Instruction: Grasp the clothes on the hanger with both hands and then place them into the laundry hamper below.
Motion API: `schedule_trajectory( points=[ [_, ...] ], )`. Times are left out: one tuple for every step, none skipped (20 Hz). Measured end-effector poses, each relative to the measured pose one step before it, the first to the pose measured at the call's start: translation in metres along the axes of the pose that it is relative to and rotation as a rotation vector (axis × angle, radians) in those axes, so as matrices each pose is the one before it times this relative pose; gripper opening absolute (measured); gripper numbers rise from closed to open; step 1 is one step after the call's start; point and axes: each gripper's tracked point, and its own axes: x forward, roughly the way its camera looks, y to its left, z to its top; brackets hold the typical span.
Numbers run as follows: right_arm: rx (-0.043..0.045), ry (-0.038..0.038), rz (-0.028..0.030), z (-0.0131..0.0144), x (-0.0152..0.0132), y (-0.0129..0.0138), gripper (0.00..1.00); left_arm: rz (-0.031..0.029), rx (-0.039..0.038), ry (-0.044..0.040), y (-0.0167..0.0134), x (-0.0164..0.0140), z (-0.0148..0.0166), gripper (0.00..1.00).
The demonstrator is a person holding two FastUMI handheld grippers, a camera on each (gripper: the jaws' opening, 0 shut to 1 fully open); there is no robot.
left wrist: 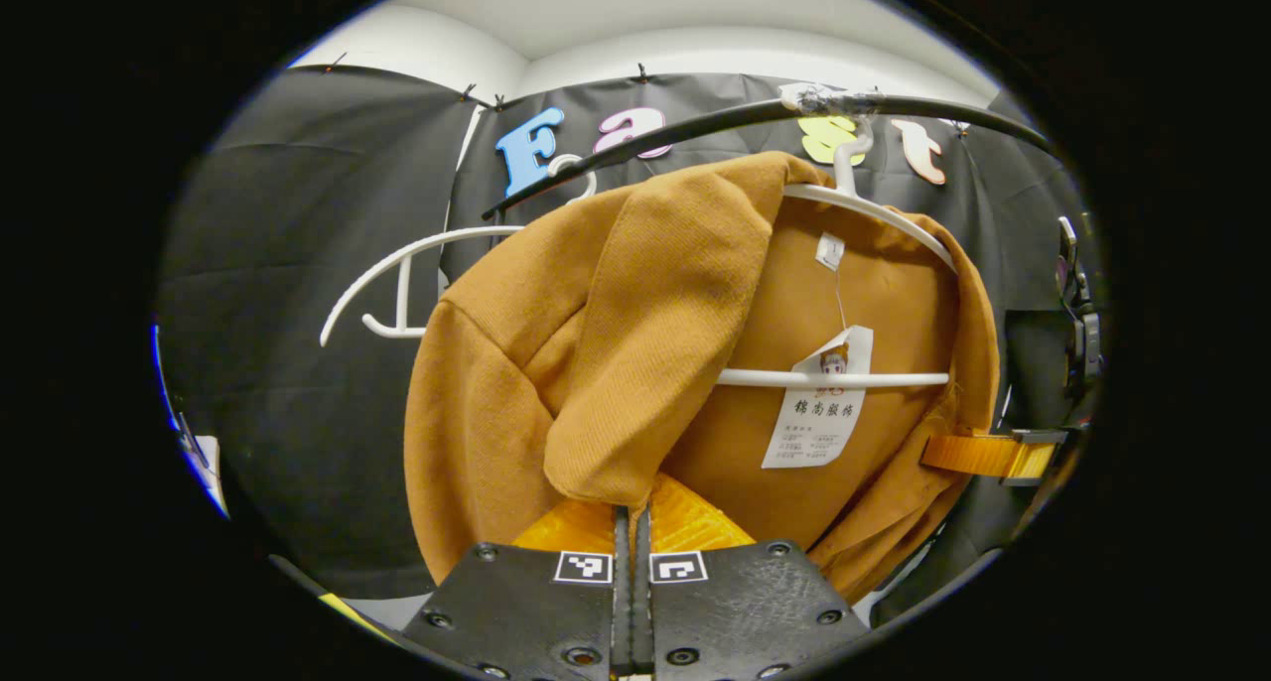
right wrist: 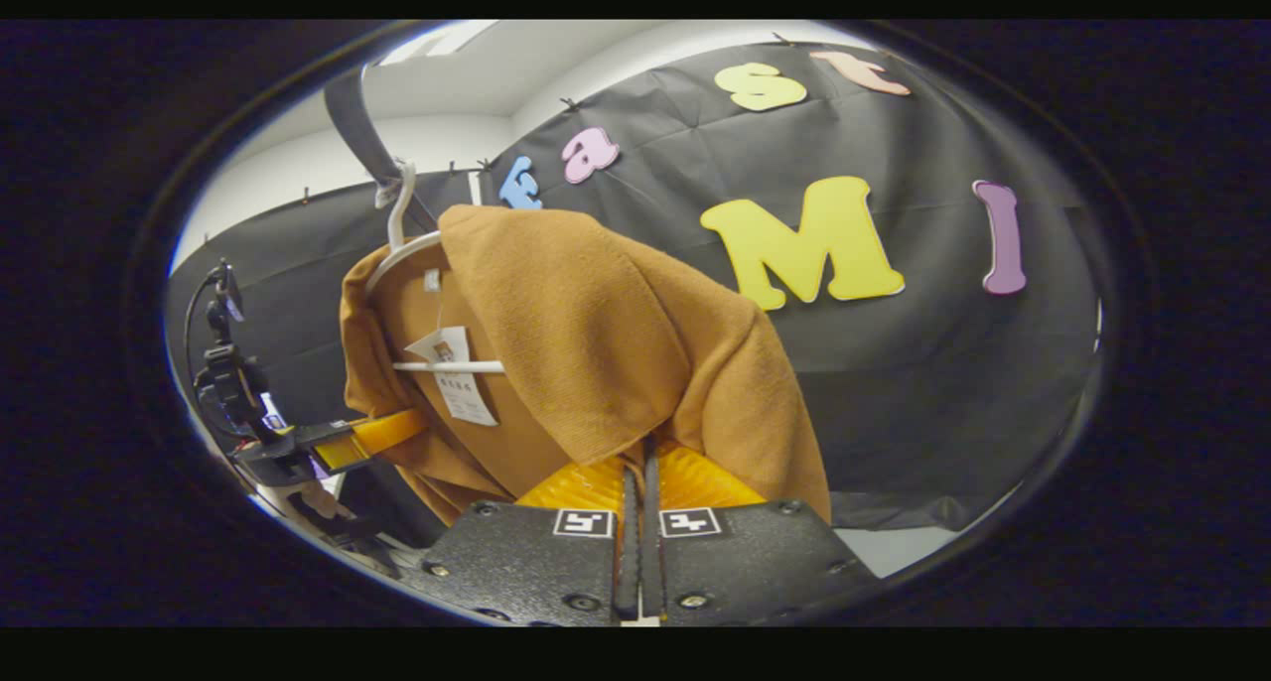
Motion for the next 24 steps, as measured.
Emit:
schedule_trajectory(
  points=[
    [0.02813, -0.00140, 0.03353, -0.00198, -0.00269, 0.00349, 0.04, -0.00499, -0.00029, 0.00051, 0.00094, -0.00243, 0.00101, 0.00],
    [0.02268, -0.00421, 0.03173, -0.00038, -0.00109, 0.00187, 0.04, -0.01162, -0.00541, 0.00656, -0.00039, -0.00320, -0.00063, 0.04],
    [0.00860, -0.00888, 0.03909, -0.00064, -0.00102, 0.00129, 0.05, -0.03385, -0.01024, 0.00793, -0.00504, -0.00477, -0.00011, 0.04],
    [0.00543, -0.00564, 0.04429, 0.00033, -0.00153, 0.00281, 0.04, -0.01758, -0.00114, 0.00157, -0.00068, -0.00423, 0.00037, 0.00],
    [0.01360, -0.00904, 0.05456, 0.00161, -0.00402, 0.00431, 0.04, -0.01038, 0.00931, 0.00303, 0.00144, -0.00454, 0.00105, 0.04],
    [0.02958, -0.01564, 0.05377, 0.00397, 0.00083, 0.00524, 0.04, 0.00110, 0.01526, -0.00401, 0.00564, -0.00419, 0.00244, 0.00],
    [0.04196, -0.01808, 0.04311, 0.00438, -0.00101, 0.00261, 0.05, -0.00065, 0.00801, -0.00300, 0.00456, -0.00364, 0.00413, 0.00],
    [0.04525, -0.01918, 0.04321, 0.00598, -0.00113, 0.00366, 0.04, -0.00251, -0.00338, -0.01005, 0.00312, -0.00551, 0.00506, 0.00],
    [0.05220, -0.03010, 0.03775, 0.00974, -0.00419, 0.00529, 0.04, -0.00455, -0.01290, -0.01354, 0.00379, -0.00498, 0.00743, 0.00],
    [0.04877, -0.02113, 0.02960, 0.00690, -0.00437, 0.00445, 0.04, -0.00486, -0.01728, -0.01515, 0.00389, -0.00455, 0.00851, 0.04],
    [0.04459, -0.02578, 0.02813, 0.00671, -0.00470, 0.00648, 0.04, -0.00511, -0.01491, -0.01972, 0.00318, -0.00289, 0.00895, 0.04],
    [0.03784, -0.01708, 0.03288, 0.00685, -0.00315, 0.00655, 0.04, 0.00240, -0.01081, -0.01116, 0.00336, -0.00307, 0.00794, 0.00],
    [0.02611, -0.02088, 0.02265, 0.00518, -0.00205, 0.00499, 0.04, -0.00007, -0.00766, -0.00962, 0.00313, -0.00135, 0.00708, 0.00],
    [0.02183, -0.01923, 0.02155, 0.00575, 0.00070, 0.00619, 0.04, -0.00136, -0.00727, -0.01306, 0.00339, -0.00328, 0.00467, 0.00],
    [0.00164, -0.01831, 0.00964, 0.00365, -0.00026, 0.00601, 0.04, -0.00070, -0.00399, -0.01645, 0.00398, -0.00167, 0.00830, 0.00],
    [0.00533, -0.01127, 0.02090, 0.00432, -0.00182, 0.00631, 0.03, -0.00211, -0.00285, -0.01277, 0.00453, -0.00085, 0.00890, 0.00],
    [0.01919, -0.02059, 0.02523, 0.00678, -0.00401, 0.00800, 0.04, 0.00444, -0.00424, -0.01523, 0.00631, -0.00120, 0.00845, 0.00],
    [0.02031, -0.02491, 0.01865, 0.00848, -0.00105, 0.00505, 0.04, 0.00089, -0.00518, -0.01106, 0.00657, 0.00265, 0.00751, 0.00],
    [0.01146, -0.02702, 0.00635, 0.01083, -0.00138, 0.00109, 0.03, 0.00752, -0.00263, -0.01328, 0.00716, 0.00164, 0.00639, 0.04],
    [-0.00267, -0.02988, -0.00726, 0.00956, -0.00066, -0.00117, 0.03, 0.00413, 0.00084, -0.00906, 0.00517, 0.00384, 0.00569, 0.04],
    [-0.00365, -0.03039, -0.00374, 0.00901, -0.00322, -0.00026, 0.04, 0.00578, 0.00220, 0.00151, 0.00594, 0.00255, 0.00211, 0.04],
    [0.01247, -0.03474, -0.00218, 0.01028, 0.00011, 0.00101, 0.04, -0.00334, -0.00500, 0.00280, 0.00367, 0.00184, 0.00146, 0.00],
    [0.00910, -0.03167, -0.01104, 0.00911, -0.00424, -0.00121, 0.04, -0.00103, -0.00315, 0.00312, 0.00178, 0.00159, 0.00170, 0.00],
    [-0.01147, -0.01705, -0.02743, 0.00635, -0.00141, -0.00671, 0.02, -0.00069, 0.00126, 0.00304, 0.00088, 0.00240, -0.00026, 0.00]
  ],
)
